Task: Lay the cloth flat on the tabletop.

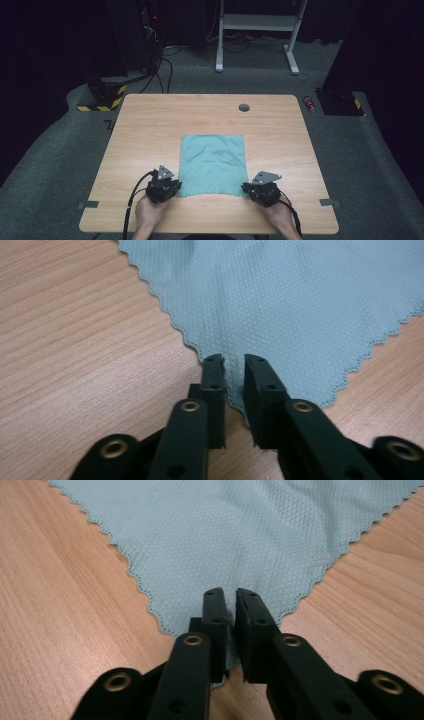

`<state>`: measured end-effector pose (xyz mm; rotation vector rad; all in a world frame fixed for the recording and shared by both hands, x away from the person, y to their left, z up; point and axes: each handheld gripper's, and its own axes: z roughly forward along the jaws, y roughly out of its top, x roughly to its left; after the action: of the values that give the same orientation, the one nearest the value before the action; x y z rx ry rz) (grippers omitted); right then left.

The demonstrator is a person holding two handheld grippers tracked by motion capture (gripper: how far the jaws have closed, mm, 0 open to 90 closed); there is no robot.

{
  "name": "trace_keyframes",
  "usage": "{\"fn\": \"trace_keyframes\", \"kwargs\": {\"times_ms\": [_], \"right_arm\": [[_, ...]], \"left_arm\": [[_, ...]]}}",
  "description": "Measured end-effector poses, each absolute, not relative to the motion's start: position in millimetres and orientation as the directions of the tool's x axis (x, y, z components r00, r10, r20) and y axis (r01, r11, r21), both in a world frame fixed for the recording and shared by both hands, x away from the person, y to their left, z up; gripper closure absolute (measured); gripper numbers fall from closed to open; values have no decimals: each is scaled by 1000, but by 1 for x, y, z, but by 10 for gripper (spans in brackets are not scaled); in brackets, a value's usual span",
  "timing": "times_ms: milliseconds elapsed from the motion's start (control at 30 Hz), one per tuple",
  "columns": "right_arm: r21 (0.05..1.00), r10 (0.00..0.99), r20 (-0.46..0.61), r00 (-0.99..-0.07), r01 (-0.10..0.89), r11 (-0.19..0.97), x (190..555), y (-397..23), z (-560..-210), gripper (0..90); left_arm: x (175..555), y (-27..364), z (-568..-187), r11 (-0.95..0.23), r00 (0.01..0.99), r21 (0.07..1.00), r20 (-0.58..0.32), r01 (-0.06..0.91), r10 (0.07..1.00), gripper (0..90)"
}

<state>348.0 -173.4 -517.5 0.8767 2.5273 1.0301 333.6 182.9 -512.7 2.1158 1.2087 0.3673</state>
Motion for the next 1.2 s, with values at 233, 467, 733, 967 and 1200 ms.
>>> {"fn": "trace_keyframes", "kwargs": {"times_ms": [233, 467, 733, 967, 1200], "right_arm": [[695, 607, -45, -793, 412, 590, 345, -175, -516, 897], [696, 598, -35, -801, 409, 589, 343, -177, -512, 867], [723, 586, -63, -808, 367, 585, 353, -149, -506, 782], [704, 571, -55, -819, 374, 603, 364, -133, -518, 767], [708, 585, -57, -809, 381, 595, 366, -140, -512, 723]], "left_arm": [[336, 188, -511, -354, 550, 653, -117, 670, 827, 896], [332, 193, -507, -354, 570, 646, -154, 676, 807, 889], [337, 177, -499, -346, 580, 705, -114, 619, 807, 599], [356, 160, -505, -338, 576, 711, -115, 617, 810, 526], [358, 150, -514, -385, 593, 693, -75, 609, 802, 502]]}}
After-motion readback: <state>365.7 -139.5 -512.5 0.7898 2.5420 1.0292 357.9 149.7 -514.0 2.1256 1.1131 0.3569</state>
